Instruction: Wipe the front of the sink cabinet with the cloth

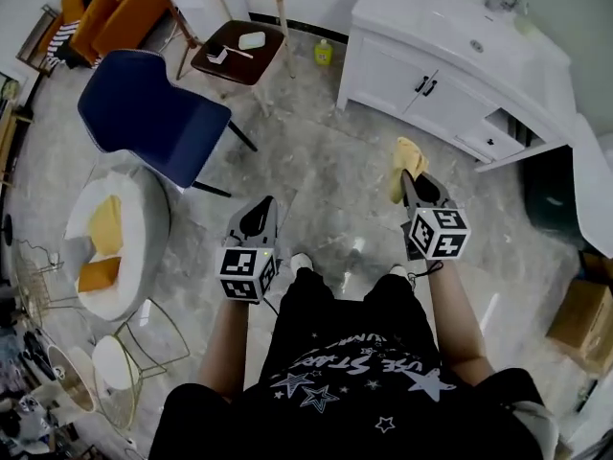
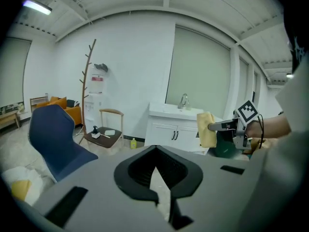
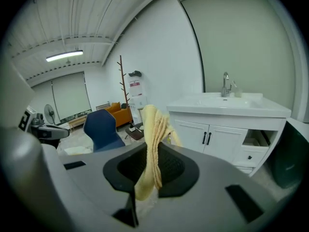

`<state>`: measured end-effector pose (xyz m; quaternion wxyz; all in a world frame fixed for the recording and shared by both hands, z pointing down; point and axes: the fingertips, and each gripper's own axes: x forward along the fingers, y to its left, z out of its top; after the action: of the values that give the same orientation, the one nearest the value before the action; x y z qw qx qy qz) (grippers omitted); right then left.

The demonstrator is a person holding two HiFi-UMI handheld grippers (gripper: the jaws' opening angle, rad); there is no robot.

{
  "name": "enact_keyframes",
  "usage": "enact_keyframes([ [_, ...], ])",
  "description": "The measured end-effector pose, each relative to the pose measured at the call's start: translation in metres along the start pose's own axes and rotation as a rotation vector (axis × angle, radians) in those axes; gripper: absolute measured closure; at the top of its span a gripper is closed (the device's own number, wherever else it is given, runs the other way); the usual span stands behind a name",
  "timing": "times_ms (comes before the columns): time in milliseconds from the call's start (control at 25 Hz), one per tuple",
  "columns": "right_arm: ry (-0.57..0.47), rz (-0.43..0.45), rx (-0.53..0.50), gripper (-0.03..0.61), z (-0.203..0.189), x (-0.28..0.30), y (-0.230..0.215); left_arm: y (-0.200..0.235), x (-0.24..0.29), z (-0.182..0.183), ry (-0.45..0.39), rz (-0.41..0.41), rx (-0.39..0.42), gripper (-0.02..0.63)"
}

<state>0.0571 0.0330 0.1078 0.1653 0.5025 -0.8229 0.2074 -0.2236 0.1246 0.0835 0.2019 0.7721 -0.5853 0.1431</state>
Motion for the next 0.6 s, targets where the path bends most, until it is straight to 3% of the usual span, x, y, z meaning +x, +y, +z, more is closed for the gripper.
enact_keyframes([
  [280, 0.024, -0.129, 0.065, 0.517, -0.017, -0.003, 0.000, 0.015, 0.056, 0.002, 0.053, -0.163, 0.061, 0.598],
  [440, 0.031, -0.163, 0.107, 0.517, -0.024, 0.016, -0.024, 0.009, 0.096, 0.006, 0.071, -0.190, 0.059, 0.598],
  [600, 0.006, -0.143, 0.127, 0.517, -0.026, 0.064, -0.048, 0.008, 0.141, 0.013, 0.067, -0.192, 0.079, 0.598],
])
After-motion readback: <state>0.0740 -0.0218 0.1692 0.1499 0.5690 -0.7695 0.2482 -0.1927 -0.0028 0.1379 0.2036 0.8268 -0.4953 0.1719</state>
